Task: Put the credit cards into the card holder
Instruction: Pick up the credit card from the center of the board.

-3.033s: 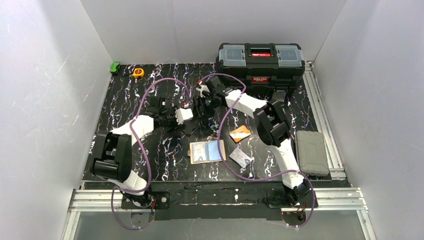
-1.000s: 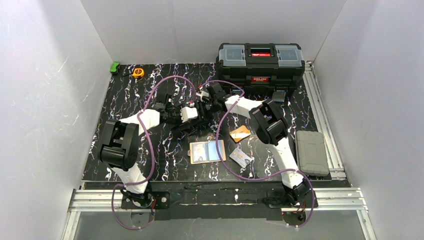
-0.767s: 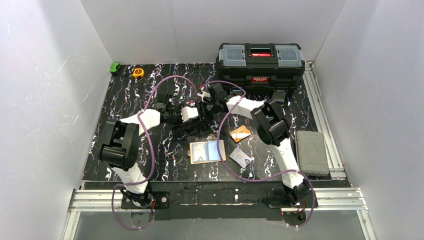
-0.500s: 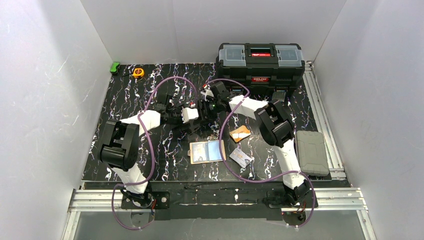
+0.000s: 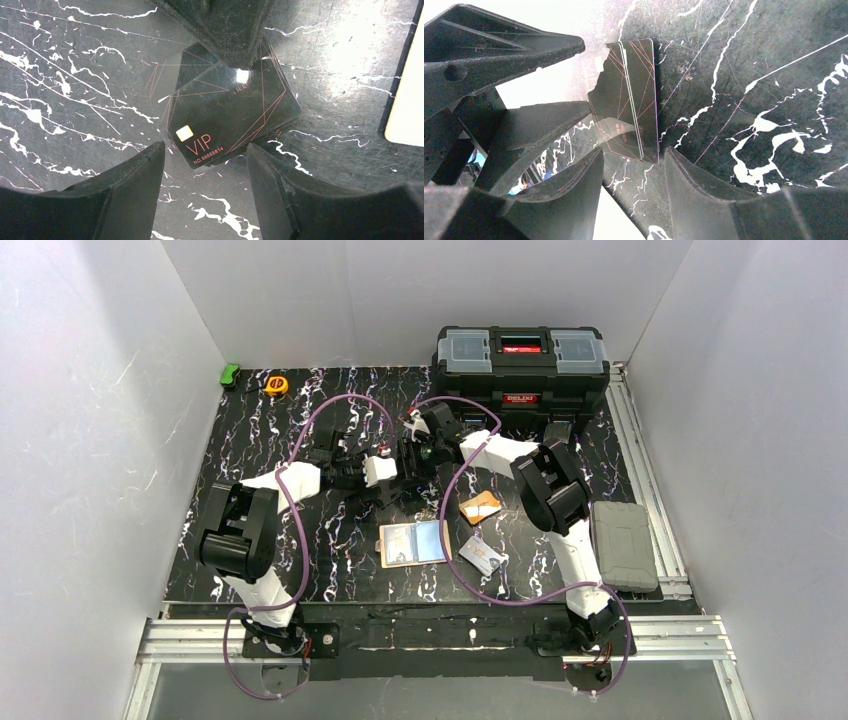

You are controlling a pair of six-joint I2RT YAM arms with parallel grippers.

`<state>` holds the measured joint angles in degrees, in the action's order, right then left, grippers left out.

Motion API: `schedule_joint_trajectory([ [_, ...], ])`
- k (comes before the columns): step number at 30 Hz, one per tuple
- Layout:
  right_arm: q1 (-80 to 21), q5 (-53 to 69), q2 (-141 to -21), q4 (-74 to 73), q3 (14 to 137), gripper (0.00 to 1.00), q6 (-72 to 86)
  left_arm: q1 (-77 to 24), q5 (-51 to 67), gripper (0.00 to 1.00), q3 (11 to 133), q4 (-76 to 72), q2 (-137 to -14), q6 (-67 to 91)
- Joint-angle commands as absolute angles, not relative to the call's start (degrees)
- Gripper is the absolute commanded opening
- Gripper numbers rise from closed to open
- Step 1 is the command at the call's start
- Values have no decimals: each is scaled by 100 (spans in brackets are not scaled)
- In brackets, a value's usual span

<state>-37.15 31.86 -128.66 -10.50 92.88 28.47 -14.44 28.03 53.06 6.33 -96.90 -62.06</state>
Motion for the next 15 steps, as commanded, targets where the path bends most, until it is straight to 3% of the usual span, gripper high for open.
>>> schedule_joint_trajectory([
  [1,-3682,3131,-12761,-1113,9323,55,2744,-1434,2780,59,5400,1057,-9638,-5955],
  [15,-3683,3320,-12955,-1128,9466,54,2789,-1447,2928,58,5809,1204,-9716,-5725],
])
